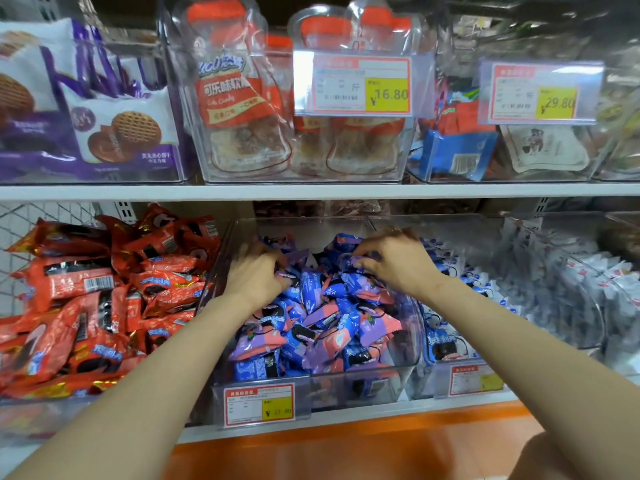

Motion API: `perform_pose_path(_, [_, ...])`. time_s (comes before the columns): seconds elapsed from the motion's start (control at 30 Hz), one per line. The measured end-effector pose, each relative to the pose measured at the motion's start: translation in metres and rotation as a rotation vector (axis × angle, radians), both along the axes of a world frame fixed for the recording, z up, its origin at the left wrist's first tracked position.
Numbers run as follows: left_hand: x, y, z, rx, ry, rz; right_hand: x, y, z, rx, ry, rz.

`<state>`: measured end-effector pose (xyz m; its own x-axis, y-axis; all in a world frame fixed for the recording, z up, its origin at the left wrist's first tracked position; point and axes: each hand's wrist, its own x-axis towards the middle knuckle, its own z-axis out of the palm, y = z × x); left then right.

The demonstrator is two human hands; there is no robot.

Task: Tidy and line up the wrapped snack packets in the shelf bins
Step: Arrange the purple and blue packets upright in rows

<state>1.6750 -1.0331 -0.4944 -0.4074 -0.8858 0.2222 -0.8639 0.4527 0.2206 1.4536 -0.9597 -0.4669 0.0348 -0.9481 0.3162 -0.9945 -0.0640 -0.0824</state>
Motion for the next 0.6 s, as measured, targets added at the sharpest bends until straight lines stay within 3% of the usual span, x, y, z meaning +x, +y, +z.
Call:
perform_pose_path(0.07, [-0.008,0.006,0.007,-0.036,0.045,-0.093,0.000,-0.001,0.000,0.019,-0.026,-0.004])
perform_pose_path(0.13, [-0.019,0.015,0.011,0.058,0.084,-0.266,-0.002,0.001,0.000,0.004,-0.043,-0.011])
perform_pose_path(0.2, [-0.030,0.026,0.007,0.121,-0.046,-0.367,-0.003,0.004,0.000,0.000,-0.087,-0.008])
perform_pose_path(0.3, [-0.038,0.031,-0.004,0.105,-0.233,-0.362,-0.003,0.006,0.000,-0.002,-0.143,0.020])
perform_pose_path(0.43, [-0.039,0.028,0.000,0.028,-0.116,-0.317,-0.004,0.012,0.002,-0.035,-0.228,0.050])
perform_pose_path(0.6, [-0.028,0.020,0.011,0.110,-0.019,-0.234,-0.012,0.016,0.007,-0.106,-0.342,0.031])
